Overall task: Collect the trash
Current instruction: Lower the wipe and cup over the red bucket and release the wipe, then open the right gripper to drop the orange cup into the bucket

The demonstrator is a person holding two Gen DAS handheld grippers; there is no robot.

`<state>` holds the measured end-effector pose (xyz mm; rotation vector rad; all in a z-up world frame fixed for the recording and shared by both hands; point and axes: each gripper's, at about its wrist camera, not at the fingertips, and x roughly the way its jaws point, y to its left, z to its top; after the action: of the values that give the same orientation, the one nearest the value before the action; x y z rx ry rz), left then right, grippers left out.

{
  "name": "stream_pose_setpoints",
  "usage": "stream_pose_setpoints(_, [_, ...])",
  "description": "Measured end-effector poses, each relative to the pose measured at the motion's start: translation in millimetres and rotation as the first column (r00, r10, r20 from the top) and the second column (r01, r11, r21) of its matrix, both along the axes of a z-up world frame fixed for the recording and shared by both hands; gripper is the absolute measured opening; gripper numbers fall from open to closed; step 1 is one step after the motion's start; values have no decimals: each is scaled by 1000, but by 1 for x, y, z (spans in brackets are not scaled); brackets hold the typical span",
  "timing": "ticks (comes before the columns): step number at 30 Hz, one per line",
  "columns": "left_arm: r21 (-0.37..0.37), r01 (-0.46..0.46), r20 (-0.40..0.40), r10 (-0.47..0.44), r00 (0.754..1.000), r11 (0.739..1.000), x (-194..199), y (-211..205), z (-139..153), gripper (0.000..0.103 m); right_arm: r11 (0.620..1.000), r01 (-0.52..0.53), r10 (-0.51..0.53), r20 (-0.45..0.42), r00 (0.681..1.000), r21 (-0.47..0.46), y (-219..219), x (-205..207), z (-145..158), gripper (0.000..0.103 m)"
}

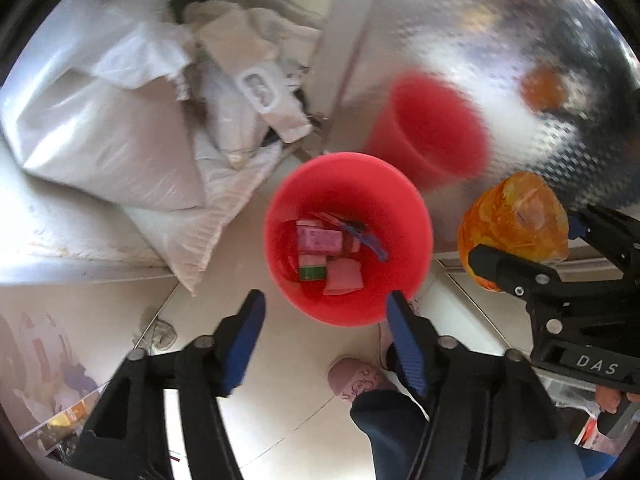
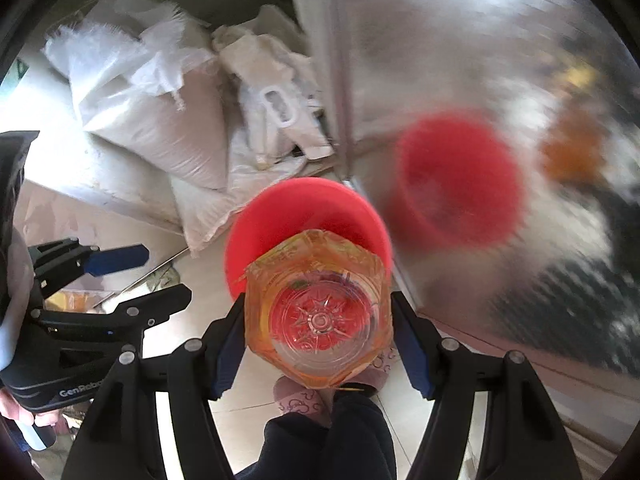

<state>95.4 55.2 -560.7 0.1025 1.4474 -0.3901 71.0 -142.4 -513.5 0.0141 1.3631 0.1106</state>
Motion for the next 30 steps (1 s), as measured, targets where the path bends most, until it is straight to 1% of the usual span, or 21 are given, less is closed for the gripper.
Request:
stream_pose_setpoints(2, [14, -27, 0, 27, 1000, 1000, -1, 11, -2, 72, 999, -34, 34, -2, 999, 5, 10, 4, -3, 65])
stream_pose_setpoints(5, [35, -74, 0, 74, 997, 997, -2, 27, -6, 76, 996, -85, 85, -4, 996, 11, 24, 10, -10, 65])
stream_pose_setpoints(9, [64, -106, 12, 105, 994, 992, -8, 42, -8, 76, 988, -150, 151, -33, 988, 29, 41, 16, -23, 65])
stream_pose_setpoints(12, [85, -117, 17, 116, 993, 989, -10, 49, -9, 76, 980, -197, 198, -43, 979, 23, 51, 18, -28, 65])
stream_pose_setpoints(17, [108, -134, 30, 131, 991, 985, -12, 55, -5, 76, 975, -221, 221, -43, 974, 5, 56, 16, -27, 66])
stream_pose_setpoints(19, [116, -139, 40, 135, 990, 983, -13, 56, 0, 76, 975, -221, 222, -55, 974, 8, 58, 15, -25, 66])
stream_pose_setpoints(21, [124, -145, 49, 140, 989, 982, -15, 56, 7, 76, 975, -220, 220, -55, 974, 1, 59, 15, -22, 79])
stream_pose_setpoints(23, [127, -148, 56, 141, 988, 981, -18, 56, 16, 76, 976, -220, 220, -37, 975, 2, 58, 12, -14, 82])
stream_pose_setpoints(26, [133, -159, 66, 151, 986, 978, -23, 56, 32, 76, 974, -228, 228, -35, 973, -5, 59, 9, -3, 85])
stream_pose_setpoints(30, [142, -180, 76, 171, 982, 973, -31, 55, 68, 76, 972, -234, 233, -22, 972, -12, 59, 4, 22, 87])
